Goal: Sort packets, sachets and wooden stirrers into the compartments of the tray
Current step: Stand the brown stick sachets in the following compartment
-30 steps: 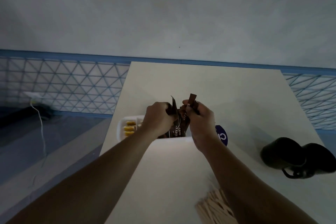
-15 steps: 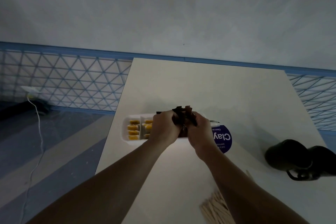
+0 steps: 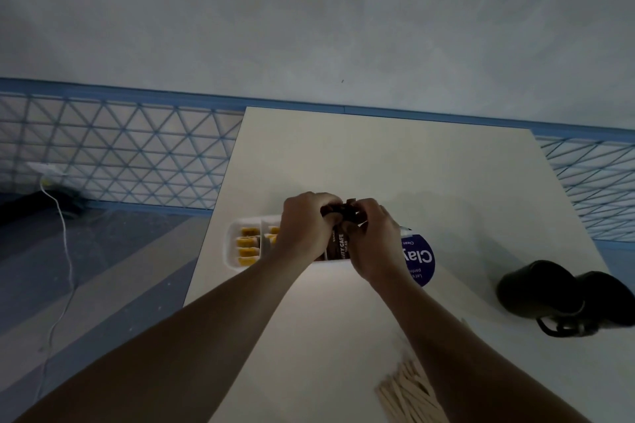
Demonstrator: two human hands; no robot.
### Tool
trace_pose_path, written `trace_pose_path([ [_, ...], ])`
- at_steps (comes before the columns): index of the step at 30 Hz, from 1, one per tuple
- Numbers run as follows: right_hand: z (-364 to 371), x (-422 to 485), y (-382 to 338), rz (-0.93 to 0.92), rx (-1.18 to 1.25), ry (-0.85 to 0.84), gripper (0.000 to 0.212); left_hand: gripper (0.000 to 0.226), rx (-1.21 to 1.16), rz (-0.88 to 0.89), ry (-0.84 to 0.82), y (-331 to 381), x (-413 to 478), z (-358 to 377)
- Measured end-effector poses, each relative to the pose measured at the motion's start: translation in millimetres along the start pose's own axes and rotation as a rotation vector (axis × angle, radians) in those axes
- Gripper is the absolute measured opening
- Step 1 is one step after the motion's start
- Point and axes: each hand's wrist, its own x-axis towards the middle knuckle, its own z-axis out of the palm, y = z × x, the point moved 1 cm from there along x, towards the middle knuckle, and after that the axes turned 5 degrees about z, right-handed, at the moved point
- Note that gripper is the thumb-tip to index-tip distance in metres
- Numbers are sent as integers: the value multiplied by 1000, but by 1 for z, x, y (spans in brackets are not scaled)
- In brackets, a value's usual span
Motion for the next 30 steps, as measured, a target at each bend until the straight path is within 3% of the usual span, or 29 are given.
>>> trace_pose_path([
  [9, -2, 3, 7, 54, -85, -27, 7, 17, 79, -71, -3, -7, 6, 3],
  [20, -21, -7, 14, 98, -33, -5, 17, 45, 178, -88, 19, 4, 3, 0],
  [25, -38, -17, 17, 124, -16, 60, 15, 40, 164, -31, 98, 20, -3, -4],
  [30, -56, -35, 24, 152, -20, 82, 11, 23, 69, 11, -4, 34, -16, 7],
])
